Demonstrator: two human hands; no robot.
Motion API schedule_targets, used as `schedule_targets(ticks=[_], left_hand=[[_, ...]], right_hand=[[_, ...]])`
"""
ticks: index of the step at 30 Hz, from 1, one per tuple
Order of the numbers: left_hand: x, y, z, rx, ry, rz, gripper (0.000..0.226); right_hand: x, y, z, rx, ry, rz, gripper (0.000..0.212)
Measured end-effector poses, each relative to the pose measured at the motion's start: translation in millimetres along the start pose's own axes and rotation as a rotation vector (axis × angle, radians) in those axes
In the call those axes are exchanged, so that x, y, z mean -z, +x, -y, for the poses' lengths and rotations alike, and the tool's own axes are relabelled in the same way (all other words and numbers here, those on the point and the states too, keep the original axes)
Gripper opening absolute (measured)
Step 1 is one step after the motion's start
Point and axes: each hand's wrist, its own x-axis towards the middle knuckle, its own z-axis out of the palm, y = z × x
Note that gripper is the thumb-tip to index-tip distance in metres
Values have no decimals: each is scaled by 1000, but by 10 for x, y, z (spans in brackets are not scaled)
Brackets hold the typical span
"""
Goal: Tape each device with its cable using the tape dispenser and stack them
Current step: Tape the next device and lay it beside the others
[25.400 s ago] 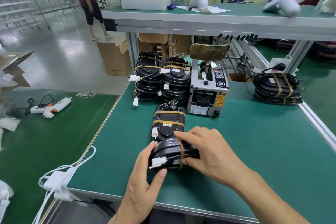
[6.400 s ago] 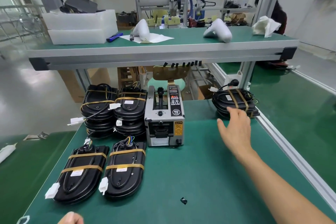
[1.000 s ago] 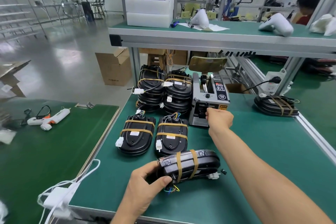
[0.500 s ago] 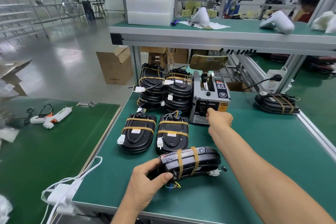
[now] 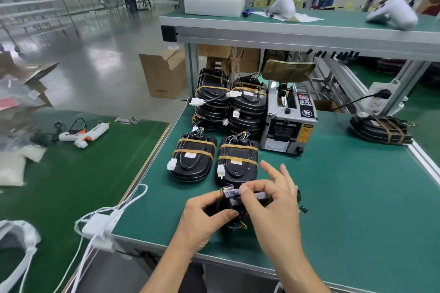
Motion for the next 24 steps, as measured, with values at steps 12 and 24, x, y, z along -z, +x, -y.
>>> schedule_targets(ticks=[12,24], left_hand=[[-21,-28,-66,6,-33,9,51],[-32,-29,-108,-1,-48,6,45]], right_hand=[[-44,-7,-48,-9,-71,53,18],[-88,-3,-80,-9,-128,38,21]])
